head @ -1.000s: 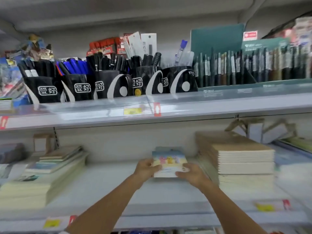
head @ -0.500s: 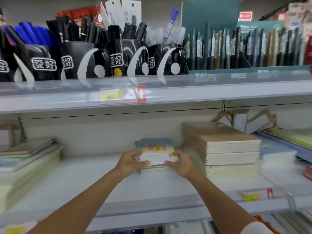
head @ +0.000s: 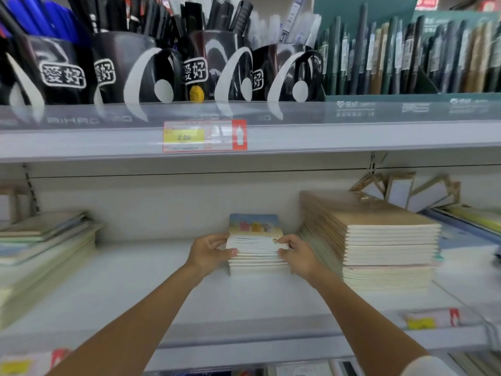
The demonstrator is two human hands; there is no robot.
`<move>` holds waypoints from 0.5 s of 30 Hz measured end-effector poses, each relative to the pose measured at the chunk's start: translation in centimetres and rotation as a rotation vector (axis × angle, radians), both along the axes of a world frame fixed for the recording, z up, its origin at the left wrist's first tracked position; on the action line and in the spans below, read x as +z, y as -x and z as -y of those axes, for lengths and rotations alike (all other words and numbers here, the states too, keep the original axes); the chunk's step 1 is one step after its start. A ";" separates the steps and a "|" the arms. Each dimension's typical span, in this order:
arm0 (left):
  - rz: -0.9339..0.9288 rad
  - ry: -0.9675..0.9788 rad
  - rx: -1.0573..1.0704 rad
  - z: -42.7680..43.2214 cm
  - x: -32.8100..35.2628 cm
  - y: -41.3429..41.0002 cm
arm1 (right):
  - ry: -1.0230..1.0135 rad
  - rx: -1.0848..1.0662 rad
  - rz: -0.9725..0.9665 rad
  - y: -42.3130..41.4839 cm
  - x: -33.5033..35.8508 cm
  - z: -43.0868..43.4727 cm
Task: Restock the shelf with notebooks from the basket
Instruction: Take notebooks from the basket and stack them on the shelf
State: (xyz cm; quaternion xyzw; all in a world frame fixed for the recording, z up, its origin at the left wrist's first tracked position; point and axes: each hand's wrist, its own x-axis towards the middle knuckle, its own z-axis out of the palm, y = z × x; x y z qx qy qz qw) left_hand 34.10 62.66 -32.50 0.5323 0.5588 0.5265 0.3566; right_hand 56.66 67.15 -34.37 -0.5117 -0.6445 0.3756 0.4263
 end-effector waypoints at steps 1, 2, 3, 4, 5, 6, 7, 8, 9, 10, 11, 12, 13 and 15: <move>-0.012 -0.003 0.010 -0.1 -0.2 0.0 | 0.023 -0.005 -0.015 0.1 -0.1 -0.2; -0.025 0.000 0.003 -0.1 -0.3 0.0 | 0.043 -0.015 -0.023 0.3 -0.1 -0.3; -0.034 0.005 -0.025 -0.1 -0.5 0.0 | 0.062 -0.024 -0.023 0.4 -0.1 -0.3; -0.041 0.012 -0.063 0.0 -0.5 0.2 | 0.073 -0.023 -0.022 0.6 -0.2 -0.4; -0.053 0.018 -0.112 0.1 -0.5 0.4 | 0.091 -0.021 -0.033 0.7 -0.2 -0.5; -0.063 0.019 -0.169 0.2 -0.4 0.5 | 0.096 -0.019 -0.037 0.8 -0.3 -0.7; -0.074 0.017 -0.223 0.4 -0.3 0.6 | 0.103 -0.027 -0.032 1.0 -0.3 -0.6; -0.086 0.017 -0.260 0.6 -0.1 0.6 | 0.097 -0.048 -0.008 1.2 -0.3 -0.5; -0.092 0.022 -0.277 0.7 0.1 0.5 | 0.103 -0.069 0.024 1.4 -0.3 -0.5; -0.095 0.021 -0.273 0.8 0.3 0.3 | 0.094 -0.078 0.063 1.6 -0.3 -0.3; -0.105 0.015 -0.246 0.8 0.3 0.2 | 0.084 -0.079 0.095 1.9 -0.2 -0.1; -0.121 0.014 -0.199 0.8 0.3 0.1 | 0.061 -0.083 0.141 2.1 -0.2 0.2; -0.147 0.018 -0.135 0.8 0.3 0.3 | 0.015 -0.109 0.218 2.2 0.1 0.5; -0.209 0.044 0.032 0.8 0.3 1.0 | -0.200 -0.219 0.375 2.7 0.8 1.5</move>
